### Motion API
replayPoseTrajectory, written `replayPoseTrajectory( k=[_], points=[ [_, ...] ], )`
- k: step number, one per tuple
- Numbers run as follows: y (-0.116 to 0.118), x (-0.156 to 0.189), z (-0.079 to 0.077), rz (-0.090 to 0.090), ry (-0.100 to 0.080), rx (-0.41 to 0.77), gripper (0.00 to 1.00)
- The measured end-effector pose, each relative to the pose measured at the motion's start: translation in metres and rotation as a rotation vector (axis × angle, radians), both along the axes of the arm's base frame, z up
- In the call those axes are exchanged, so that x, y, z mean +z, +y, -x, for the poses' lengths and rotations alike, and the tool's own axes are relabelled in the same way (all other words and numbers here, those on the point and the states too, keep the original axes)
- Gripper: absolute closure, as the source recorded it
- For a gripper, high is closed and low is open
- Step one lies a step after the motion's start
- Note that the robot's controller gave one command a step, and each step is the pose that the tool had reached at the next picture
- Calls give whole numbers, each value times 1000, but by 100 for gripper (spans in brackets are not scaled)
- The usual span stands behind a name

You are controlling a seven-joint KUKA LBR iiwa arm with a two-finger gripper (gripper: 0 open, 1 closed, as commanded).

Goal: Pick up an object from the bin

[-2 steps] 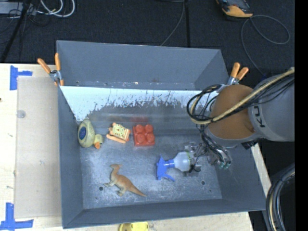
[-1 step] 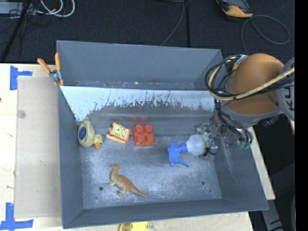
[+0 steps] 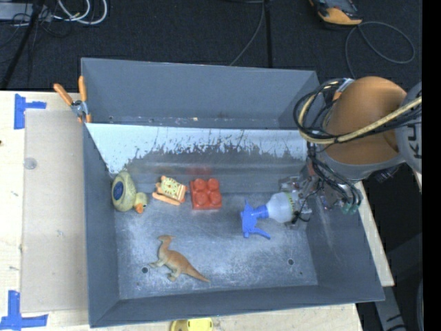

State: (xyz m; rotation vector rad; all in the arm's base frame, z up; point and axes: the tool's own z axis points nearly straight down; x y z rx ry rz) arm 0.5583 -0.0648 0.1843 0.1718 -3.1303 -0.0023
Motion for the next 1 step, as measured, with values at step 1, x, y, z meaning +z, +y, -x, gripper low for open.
replayPoseTrajectory(
  k=[1],
  points=[
    [5,53,1,-1,5,9,100]
  ],
)
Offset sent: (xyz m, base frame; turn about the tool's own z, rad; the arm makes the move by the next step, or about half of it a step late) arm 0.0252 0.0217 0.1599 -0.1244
